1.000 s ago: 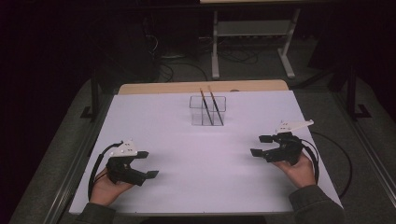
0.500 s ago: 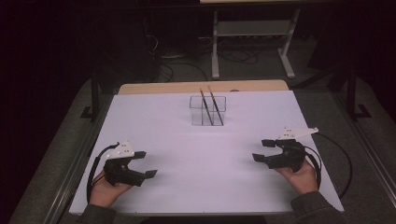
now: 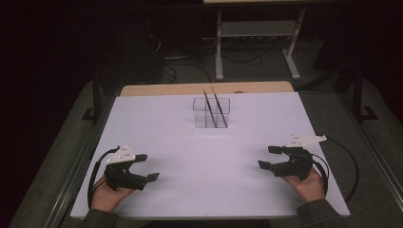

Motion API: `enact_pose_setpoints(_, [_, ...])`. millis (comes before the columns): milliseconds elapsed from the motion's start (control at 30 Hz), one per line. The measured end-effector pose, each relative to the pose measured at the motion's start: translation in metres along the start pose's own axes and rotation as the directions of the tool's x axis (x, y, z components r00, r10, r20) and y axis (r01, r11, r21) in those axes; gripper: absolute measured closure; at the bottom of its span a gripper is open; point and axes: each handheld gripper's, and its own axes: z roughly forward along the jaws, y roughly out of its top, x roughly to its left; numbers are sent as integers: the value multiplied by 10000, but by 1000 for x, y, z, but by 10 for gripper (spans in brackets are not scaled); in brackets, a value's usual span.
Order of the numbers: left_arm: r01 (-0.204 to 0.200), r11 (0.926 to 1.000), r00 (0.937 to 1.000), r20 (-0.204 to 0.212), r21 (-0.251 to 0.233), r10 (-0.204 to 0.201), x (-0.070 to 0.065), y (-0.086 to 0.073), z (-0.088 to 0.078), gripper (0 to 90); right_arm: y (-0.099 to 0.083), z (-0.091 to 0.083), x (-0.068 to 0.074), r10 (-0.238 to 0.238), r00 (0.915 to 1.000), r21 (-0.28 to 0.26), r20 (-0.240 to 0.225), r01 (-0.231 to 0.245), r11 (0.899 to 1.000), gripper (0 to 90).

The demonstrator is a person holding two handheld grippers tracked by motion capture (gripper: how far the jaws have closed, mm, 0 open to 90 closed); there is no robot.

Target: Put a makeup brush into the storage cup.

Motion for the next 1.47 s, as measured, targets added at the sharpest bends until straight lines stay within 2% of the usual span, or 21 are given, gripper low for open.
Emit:
enact_pose_setpoints(167, [101,9999,9999,-2,-26,-101,0,-1,0,178,-4,-1,1,-22,10000,-36,60,22,10000,227])
enact_pose_setpoints(700, [62,10000,10000,62,5,-62,1,-4,1,178,-11,-3,5,37,10000,-144,78,-36,9999,207])
enact_pose_setpoints(1467, [23,10000,9999,115,27,-23,2,-4,2,178,-11,0,6,-18,10000,-150,12,19,9999,201])
